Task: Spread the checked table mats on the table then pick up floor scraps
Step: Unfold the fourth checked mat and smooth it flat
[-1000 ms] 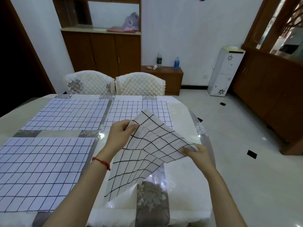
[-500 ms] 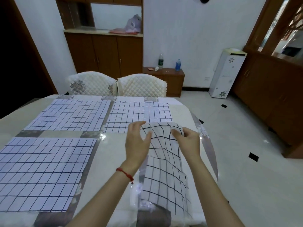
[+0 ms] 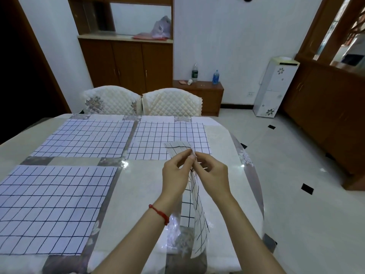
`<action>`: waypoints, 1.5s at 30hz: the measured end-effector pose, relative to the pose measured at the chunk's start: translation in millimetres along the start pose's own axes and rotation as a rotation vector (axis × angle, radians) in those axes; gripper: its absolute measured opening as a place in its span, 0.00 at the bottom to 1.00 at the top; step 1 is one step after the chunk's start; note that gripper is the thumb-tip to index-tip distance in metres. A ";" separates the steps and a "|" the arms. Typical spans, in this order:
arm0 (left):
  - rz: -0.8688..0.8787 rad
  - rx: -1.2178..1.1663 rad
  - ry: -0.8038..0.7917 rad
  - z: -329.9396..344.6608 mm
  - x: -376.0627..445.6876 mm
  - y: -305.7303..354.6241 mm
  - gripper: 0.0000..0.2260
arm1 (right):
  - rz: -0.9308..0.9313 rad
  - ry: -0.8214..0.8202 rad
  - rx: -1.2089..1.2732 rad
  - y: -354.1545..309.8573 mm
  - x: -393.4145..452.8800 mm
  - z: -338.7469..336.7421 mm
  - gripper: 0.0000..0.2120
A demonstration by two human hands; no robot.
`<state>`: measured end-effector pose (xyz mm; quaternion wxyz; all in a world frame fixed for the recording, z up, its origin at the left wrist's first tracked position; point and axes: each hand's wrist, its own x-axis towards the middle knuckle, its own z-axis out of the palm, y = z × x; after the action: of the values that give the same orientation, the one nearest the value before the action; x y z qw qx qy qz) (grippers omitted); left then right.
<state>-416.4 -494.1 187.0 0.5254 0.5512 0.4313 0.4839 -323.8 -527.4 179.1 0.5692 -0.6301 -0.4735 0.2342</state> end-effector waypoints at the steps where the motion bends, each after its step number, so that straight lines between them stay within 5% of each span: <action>1: -0.006 -0.001 0.008 -1.1 0.7 -0.1 0.11 | 0.010 -0.017 0.026 -0.9 -0.4 -0.4 0.09; 22: -0.062 -0.098 -0.058 -14.6 3.1 2.7 0.17 | 0.040 -0.133 0.219 3.6 0.4 -4.2 0.12; 29: -0.045 -0.071 -0.084 -17.2 2.3 -0.1 0.04 | 0.055 -0.154 0.255 8.7 0.5 -4.7 0.12; 39: -0.110 0.005 0.055 -22.9 18.5 -22.3 0.12 | 0.098 0.039 0.196 13.8 5.8 -4.5 0.08; 45: -0.143 0.092 0.230 -67.4 45.6 -39.8 0.07 | 0.104 0.259 0.129 15.1 16.2 -25.1 0.10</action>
<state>-474.3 -435.3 149.6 0.4798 0.4836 0.5484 0.4849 -290.8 -524.5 175.0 0.6521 -0.6406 -0.3469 0.2101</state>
